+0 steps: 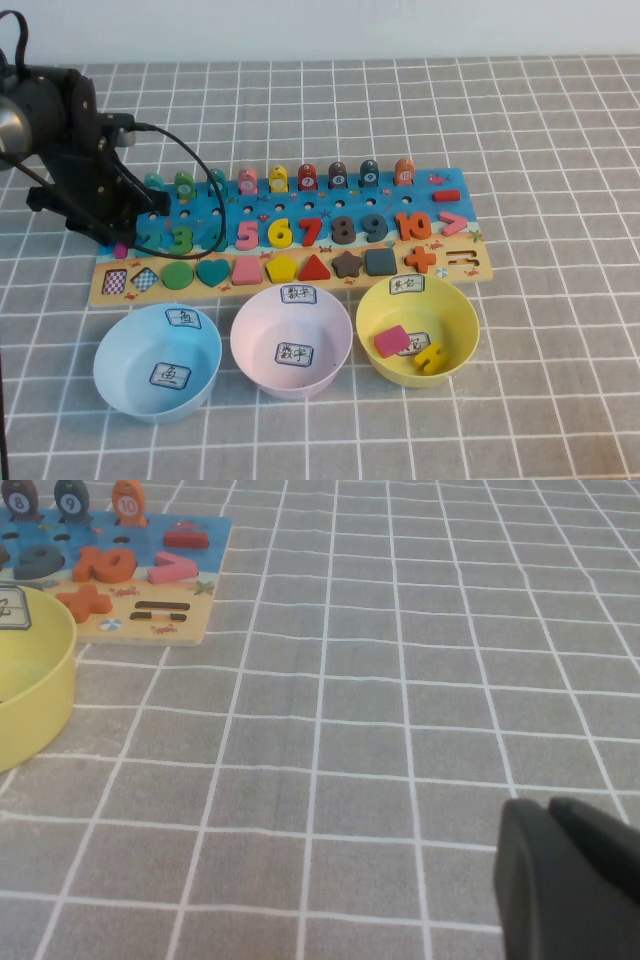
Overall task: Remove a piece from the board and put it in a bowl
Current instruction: Pick up the "number 1"
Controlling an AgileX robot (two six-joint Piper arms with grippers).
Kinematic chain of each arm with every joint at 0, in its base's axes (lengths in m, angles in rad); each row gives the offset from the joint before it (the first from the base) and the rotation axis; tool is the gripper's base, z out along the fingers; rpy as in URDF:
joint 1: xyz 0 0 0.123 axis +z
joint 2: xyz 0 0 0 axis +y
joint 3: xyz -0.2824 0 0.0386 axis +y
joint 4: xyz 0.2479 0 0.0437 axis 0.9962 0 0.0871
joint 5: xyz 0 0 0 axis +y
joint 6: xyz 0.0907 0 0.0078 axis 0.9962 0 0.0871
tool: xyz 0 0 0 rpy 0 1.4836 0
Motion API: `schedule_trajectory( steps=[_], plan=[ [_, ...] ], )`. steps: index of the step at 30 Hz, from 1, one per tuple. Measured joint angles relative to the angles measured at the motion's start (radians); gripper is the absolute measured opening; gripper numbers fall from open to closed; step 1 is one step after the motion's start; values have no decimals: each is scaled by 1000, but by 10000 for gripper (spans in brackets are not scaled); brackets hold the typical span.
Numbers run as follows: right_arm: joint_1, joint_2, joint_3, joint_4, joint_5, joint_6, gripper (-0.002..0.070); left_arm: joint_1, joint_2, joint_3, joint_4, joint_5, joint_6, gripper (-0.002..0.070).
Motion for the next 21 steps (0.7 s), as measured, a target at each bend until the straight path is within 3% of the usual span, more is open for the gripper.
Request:
schedule_trajectory(
  steps=[21],
  plan=[
    [0, 0, 0, 0, 0, 0, -17, 0, 0, 0, -22, -1, 0, 216]
  ],
)
